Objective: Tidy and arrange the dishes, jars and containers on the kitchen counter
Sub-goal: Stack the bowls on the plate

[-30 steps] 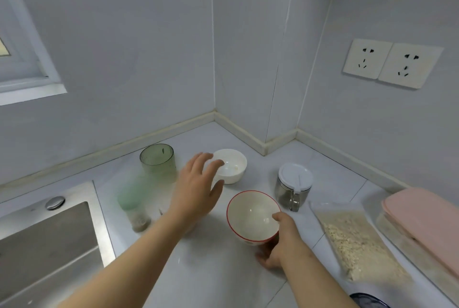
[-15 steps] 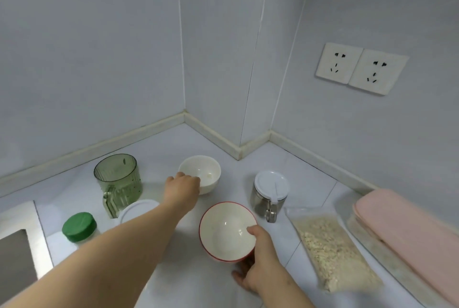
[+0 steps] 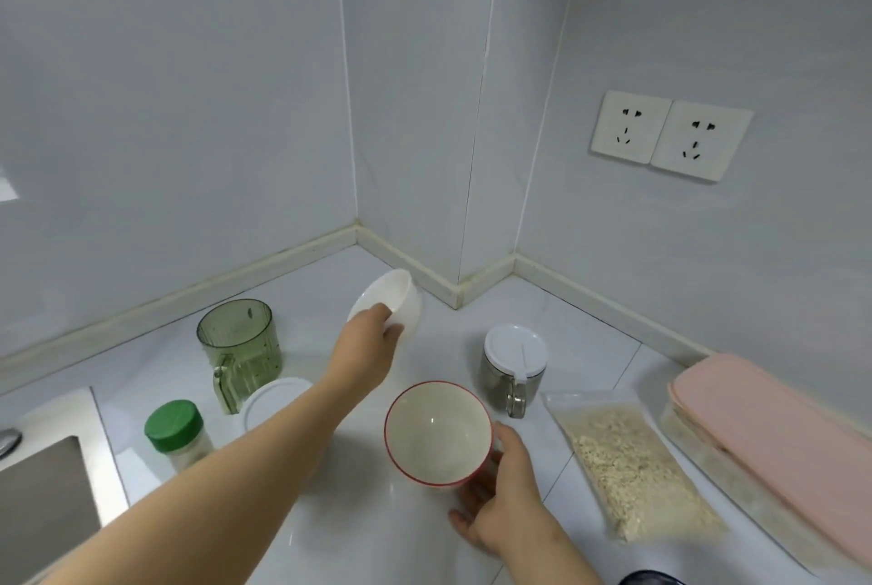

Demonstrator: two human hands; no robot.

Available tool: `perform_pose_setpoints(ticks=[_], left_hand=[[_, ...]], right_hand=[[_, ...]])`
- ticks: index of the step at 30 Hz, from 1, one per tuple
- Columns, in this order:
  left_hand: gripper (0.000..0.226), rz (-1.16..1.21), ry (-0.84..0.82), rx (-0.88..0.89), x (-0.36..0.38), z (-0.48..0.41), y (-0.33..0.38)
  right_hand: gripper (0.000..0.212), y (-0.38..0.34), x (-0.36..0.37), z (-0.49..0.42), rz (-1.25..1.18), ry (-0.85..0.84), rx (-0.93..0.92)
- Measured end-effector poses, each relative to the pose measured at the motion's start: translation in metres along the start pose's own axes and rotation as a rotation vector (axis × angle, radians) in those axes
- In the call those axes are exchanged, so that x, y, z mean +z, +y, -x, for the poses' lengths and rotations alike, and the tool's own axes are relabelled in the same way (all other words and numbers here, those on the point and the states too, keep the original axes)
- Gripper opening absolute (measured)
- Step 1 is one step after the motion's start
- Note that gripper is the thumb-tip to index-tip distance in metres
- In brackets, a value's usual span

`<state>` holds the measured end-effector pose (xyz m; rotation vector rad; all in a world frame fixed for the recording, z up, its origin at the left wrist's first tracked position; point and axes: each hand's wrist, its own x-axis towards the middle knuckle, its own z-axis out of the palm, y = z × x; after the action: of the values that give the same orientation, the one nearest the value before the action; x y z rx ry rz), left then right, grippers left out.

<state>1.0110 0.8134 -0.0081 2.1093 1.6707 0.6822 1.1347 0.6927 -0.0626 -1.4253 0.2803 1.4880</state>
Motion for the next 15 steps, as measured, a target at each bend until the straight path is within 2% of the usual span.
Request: perform_pose_setpoints(ticks=[5,10,15], left_hand=[[0.013,0.033,0.046,0.174,-0.025,0.027,0.013],[0.025,-0.057,-0.067,0.364,-0.024,0.054,0.004],[0.026,-0.095,-0.16,0.517,-0.007,0.078,-0.016]], right_hand=[[0.045,0.003,-0.001,0.008,-0.033,0.005,-0.002],[0.038,0.004,-0.001,0.01,0.004,-0.002,-0.037],[0.034,0.008,-0.003,0.011,0.048,-0.013,-0.052]])
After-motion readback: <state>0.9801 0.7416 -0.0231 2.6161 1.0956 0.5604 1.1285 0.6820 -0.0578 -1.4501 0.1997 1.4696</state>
